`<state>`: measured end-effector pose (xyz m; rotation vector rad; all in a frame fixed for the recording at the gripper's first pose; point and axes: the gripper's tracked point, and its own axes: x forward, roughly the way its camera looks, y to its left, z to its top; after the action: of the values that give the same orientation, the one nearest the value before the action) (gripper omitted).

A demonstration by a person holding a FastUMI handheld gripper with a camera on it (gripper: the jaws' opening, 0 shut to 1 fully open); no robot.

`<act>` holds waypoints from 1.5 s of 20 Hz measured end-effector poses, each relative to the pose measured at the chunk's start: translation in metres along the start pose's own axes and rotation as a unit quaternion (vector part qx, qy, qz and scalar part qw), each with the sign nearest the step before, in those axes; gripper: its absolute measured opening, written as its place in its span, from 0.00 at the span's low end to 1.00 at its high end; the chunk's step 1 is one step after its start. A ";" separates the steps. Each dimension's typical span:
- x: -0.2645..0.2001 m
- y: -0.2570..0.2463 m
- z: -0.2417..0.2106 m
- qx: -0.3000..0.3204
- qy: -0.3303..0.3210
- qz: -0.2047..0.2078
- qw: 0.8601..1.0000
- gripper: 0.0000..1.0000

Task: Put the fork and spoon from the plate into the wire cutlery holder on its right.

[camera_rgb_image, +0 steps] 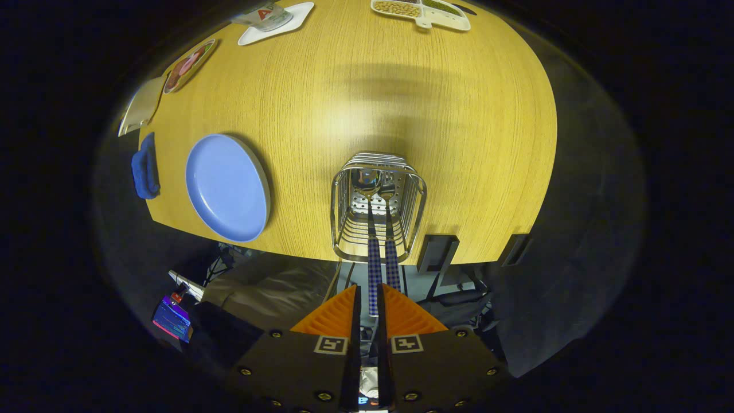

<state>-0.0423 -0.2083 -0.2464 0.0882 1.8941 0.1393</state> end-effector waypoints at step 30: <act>-0.249 0.267 -0.031 -0.085 -0.824 -0.019 0.559 0.66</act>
<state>0.0060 0.0221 0.0342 0.0101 -0.0597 0.1207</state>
